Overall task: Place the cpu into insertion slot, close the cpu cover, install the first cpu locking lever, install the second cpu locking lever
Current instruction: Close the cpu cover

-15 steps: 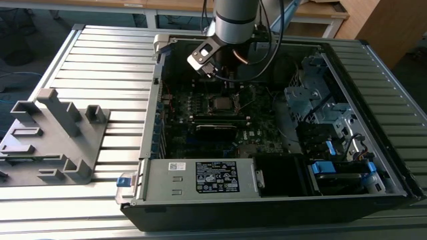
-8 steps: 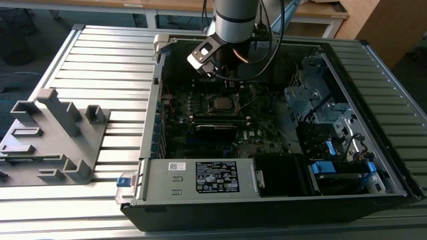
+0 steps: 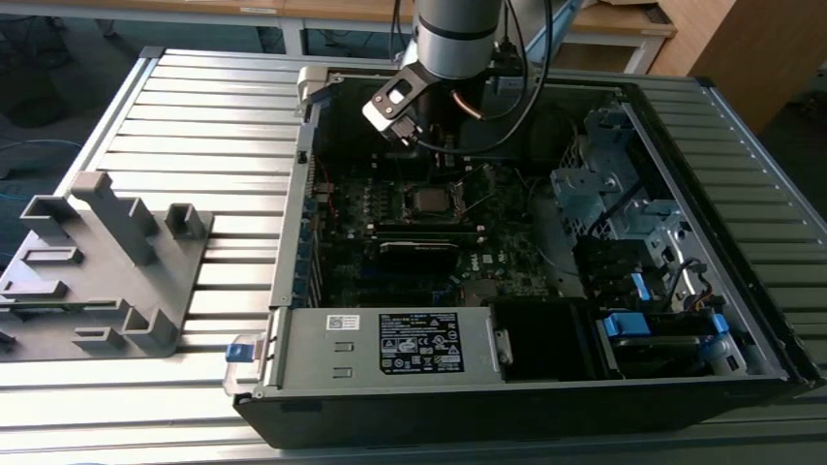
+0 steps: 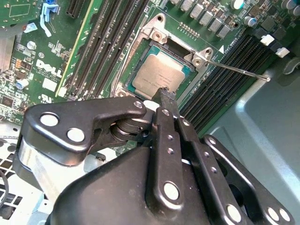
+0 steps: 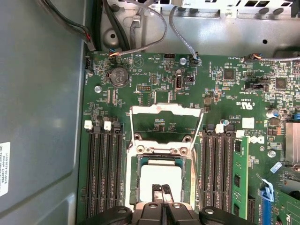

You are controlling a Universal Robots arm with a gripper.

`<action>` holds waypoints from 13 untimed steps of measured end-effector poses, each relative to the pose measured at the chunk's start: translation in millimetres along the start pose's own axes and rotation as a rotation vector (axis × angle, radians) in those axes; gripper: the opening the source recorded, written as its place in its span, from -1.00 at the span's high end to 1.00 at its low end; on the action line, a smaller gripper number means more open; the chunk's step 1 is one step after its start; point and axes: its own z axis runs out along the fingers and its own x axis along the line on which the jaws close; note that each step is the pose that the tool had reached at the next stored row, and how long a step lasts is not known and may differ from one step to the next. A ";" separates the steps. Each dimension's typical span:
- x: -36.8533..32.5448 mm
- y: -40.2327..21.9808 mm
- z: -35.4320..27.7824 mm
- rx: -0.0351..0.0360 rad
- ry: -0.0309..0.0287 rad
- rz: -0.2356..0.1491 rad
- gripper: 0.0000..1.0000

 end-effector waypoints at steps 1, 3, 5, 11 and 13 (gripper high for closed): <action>0.0 0.0 0.0 -0.0001 0.0002 0.000 0.79; 0.0 0.0 -0.2 0.0001 -0.0002 0.000 0.79; 0.0 0.0 -0.3 0.0001 -0.0001 0.000 0.79; -0.1 4.5 -0.2 0.0002 -0.0002 0.000 0.79; -0.2 7.5 -0.1 0.0002 -0.0002 0.000 0.79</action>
